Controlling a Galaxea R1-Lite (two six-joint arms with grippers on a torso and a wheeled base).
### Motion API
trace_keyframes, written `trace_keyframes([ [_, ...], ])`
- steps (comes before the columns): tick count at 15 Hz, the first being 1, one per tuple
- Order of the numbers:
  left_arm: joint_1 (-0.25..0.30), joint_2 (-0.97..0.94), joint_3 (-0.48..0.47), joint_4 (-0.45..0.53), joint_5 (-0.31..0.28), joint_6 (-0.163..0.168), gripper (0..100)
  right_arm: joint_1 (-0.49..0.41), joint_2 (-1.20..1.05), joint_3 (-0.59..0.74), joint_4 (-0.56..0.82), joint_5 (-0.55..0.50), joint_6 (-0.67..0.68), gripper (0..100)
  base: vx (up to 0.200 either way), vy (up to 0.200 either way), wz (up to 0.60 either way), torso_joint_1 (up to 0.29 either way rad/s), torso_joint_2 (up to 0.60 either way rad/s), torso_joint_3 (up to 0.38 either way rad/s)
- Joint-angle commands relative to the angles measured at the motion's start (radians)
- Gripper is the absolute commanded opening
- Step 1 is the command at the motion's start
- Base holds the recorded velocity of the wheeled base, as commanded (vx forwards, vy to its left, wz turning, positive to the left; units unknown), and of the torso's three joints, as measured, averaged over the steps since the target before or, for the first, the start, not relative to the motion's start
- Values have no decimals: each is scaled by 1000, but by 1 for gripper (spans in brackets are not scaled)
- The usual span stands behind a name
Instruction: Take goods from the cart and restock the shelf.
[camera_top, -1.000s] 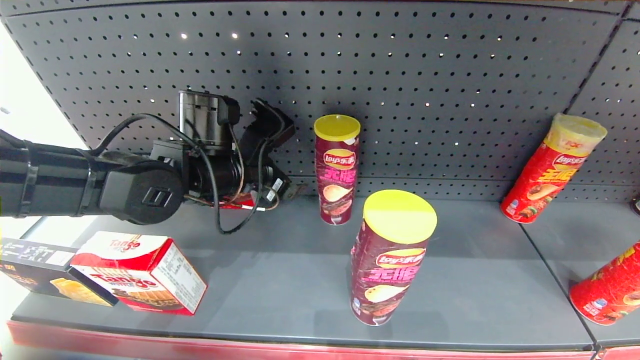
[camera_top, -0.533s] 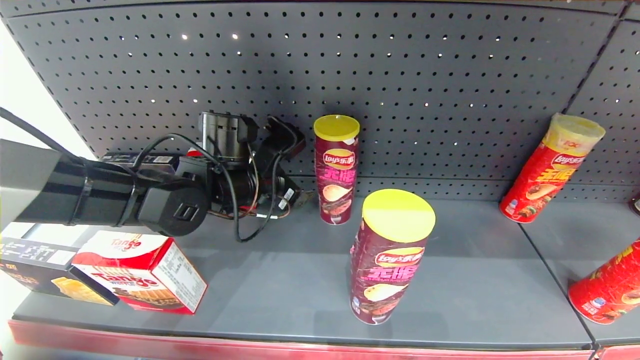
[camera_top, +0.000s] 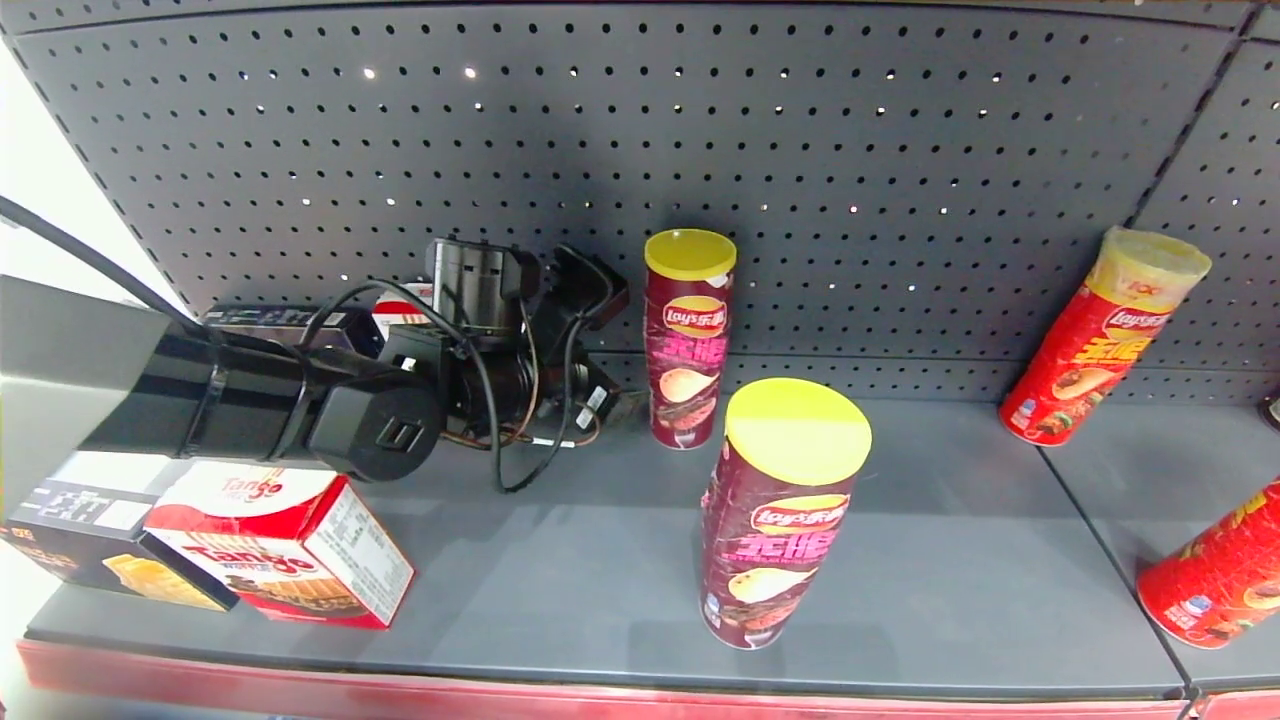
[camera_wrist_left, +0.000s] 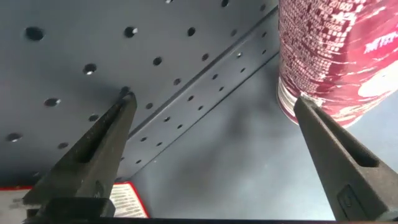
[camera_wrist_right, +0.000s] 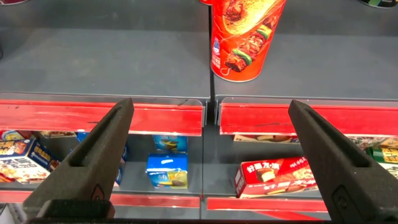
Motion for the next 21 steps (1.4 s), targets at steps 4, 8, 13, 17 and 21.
trace_keyframes([
  [4,-11,3,-5,0,0,0,100,0,1,0,0,0,0,100,0,0,0,0,0,0],
  [8,-31,14,-8,2,0,-4,100,0,1,0,0,0,-1,100,0,0,0,0,0,0],
  [13,-45,25,-25,2,0,-4,100,0,1,0,0,0,0,100,0,0,0,0,0,0],
  [17,-51,35,-36,2,3,-4,100,0,1,1,0,0,0,100,0,0,0,0,0,0],
  [21,-48,32,-23,-21,4,-8,100,0,0,0,0,0,0,100,0,0,0,0,0,0],
])
